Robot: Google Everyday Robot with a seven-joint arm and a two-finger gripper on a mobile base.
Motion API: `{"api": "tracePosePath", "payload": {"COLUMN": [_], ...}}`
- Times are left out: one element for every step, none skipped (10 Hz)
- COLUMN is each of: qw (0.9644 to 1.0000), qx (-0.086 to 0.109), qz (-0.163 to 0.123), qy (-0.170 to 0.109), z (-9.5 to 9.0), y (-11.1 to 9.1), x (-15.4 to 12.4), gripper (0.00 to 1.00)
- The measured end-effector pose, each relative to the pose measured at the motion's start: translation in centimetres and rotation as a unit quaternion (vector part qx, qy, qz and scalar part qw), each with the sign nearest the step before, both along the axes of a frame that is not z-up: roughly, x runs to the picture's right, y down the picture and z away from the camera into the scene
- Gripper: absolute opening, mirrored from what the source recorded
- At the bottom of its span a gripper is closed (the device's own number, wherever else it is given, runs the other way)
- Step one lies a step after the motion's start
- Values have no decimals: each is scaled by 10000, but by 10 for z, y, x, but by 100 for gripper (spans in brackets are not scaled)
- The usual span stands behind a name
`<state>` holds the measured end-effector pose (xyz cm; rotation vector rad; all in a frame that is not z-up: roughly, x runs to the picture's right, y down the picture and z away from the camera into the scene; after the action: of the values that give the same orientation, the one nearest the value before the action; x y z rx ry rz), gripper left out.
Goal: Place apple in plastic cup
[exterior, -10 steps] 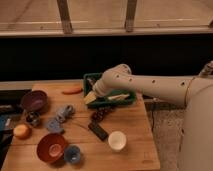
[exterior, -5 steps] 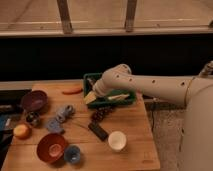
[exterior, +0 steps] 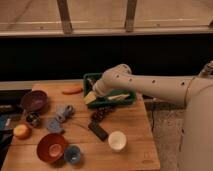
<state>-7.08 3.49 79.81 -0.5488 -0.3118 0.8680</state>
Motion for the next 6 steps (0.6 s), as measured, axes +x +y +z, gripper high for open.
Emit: {"api": "tracePosePath", "payload": {"qw": [10000, 10000, 10000, 10000, 9998, 9993], "qx": [0, 0, 5, 8, 69, 84], "qz": [0, 0, 8, 5, -155, -321], "qy": [0, 0, -15, -32, -108, -175], "z": [0, 0, 0, 0, -2, -3], "y": [0, 0, -1, -1, -8, -11], "x": [0, 0, 1, 2, 0, -8], "gripper": [74, 74, 74, 74, 74, 74]}}
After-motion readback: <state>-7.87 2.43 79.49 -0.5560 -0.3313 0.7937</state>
